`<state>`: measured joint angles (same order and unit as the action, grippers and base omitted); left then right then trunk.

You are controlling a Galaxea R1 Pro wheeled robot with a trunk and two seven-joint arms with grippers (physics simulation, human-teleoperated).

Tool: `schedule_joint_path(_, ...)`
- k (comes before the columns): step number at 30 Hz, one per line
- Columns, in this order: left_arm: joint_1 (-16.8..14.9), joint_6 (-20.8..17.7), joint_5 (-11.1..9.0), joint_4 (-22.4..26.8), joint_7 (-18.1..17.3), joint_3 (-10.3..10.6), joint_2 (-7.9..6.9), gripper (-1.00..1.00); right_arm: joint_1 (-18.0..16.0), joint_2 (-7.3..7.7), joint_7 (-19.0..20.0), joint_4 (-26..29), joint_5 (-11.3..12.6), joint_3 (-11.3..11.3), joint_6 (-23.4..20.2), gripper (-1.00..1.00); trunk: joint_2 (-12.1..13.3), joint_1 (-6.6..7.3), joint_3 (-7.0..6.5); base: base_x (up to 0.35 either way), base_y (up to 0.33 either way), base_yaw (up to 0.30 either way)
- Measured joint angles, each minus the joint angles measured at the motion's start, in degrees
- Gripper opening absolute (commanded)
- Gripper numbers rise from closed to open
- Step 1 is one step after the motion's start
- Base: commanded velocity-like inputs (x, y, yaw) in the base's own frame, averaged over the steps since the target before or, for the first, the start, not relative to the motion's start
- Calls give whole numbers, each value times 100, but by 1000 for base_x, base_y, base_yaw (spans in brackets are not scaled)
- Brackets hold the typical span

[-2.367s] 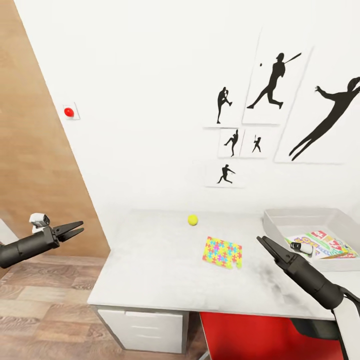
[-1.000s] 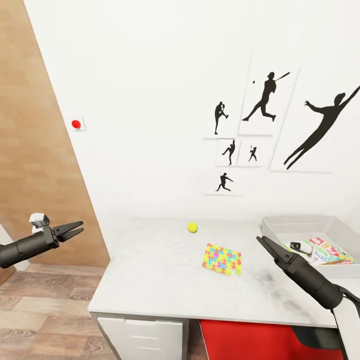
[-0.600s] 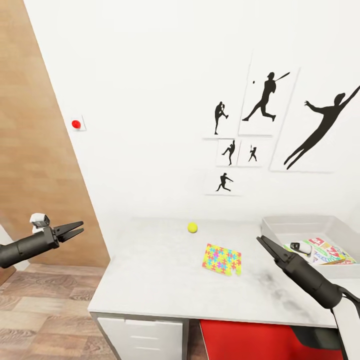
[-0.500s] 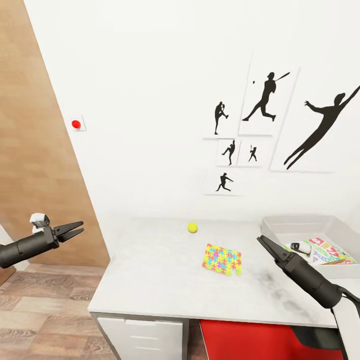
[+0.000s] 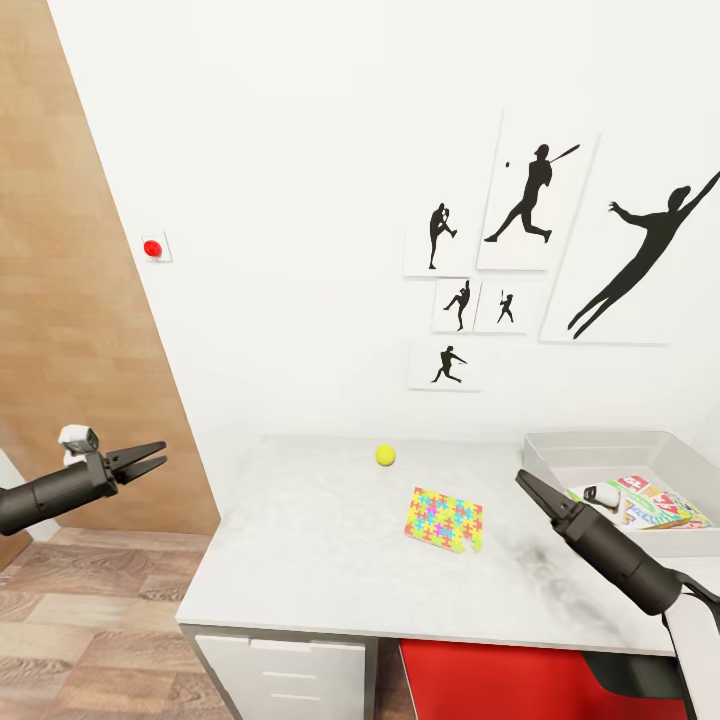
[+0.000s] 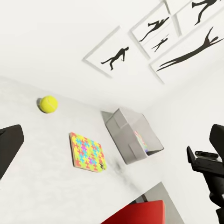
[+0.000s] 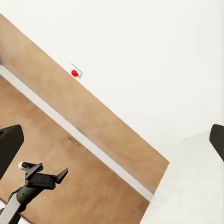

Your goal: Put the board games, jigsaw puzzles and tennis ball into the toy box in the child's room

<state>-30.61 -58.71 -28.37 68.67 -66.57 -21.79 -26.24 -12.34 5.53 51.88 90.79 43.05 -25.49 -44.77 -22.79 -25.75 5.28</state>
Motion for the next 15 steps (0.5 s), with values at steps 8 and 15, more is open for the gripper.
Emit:
schedule_joint_path(8, -7, -52, -19, -10, -10, -7, -30, 100, 0, 0, -25, 0, -4, -7, 7, 100, 0, 0, 0, 0, 0, 0)
schedule_joint_path(15, -12, -60, -27, -16, -8, -8, -37, 100, 0, 0, -138, 0, -4, 2, 5, 100, 0, 0, 0, 0, 0, 0)
